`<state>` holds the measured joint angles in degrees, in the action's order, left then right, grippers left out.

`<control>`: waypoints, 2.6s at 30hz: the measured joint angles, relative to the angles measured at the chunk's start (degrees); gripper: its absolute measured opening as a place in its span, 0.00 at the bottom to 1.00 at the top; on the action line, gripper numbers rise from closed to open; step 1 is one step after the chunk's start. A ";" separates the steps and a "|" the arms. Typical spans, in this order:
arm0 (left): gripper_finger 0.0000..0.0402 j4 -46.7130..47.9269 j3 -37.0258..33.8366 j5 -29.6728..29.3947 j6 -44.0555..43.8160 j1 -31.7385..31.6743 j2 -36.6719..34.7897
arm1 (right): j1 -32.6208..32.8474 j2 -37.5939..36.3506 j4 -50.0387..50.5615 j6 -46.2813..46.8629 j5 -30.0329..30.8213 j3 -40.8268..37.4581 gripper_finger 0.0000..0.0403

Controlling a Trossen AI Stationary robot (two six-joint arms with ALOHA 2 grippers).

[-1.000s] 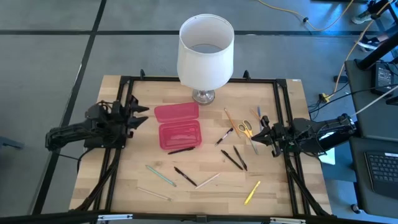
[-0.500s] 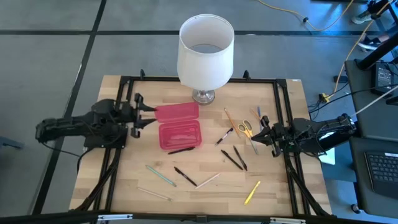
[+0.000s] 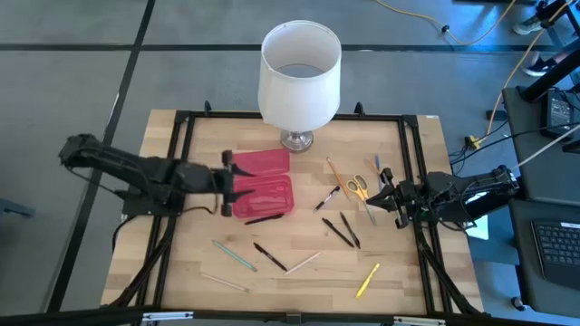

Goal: Pick & place school supplies into a supply box
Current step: Put the top left black pen into the red supply box

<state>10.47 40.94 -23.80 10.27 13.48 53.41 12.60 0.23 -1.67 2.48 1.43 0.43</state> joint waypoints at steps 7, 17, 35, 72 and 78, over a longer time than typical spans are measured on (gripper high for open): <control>0.45 4.27 5.44 -6.95 -8.98 10.26 12.61 | 0.00 0.00 0.00 0.02 0.00 0.00 0.06; 0.45 8.60 11.87 -8.77 -22.47 19.04 28.38 | 0.00 0.00 0.01 0.02 0.00 0.00 0.06; 0.45 15.19 12.25 -11.07 -42.60 20.23 44.35 | 0.00 0.00 0.00 0.04 0.00 0.00 0.06; 0.45 16.04 10.76 -11.39 -55.63 17.55 50.58 | 0.00 0.00 0.00 -0.16 0.00 0.00 0.06; 0.45 16.22 10.72 -10.89 -59.76 17.17 50.64 | 0.00 0.01 0.00 -0.14 0.00 0.00 0.06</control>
<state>26.69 51.66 -34.69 -49.49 30.65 104.05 12.60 0.23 -1.67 2.34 1.43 0.43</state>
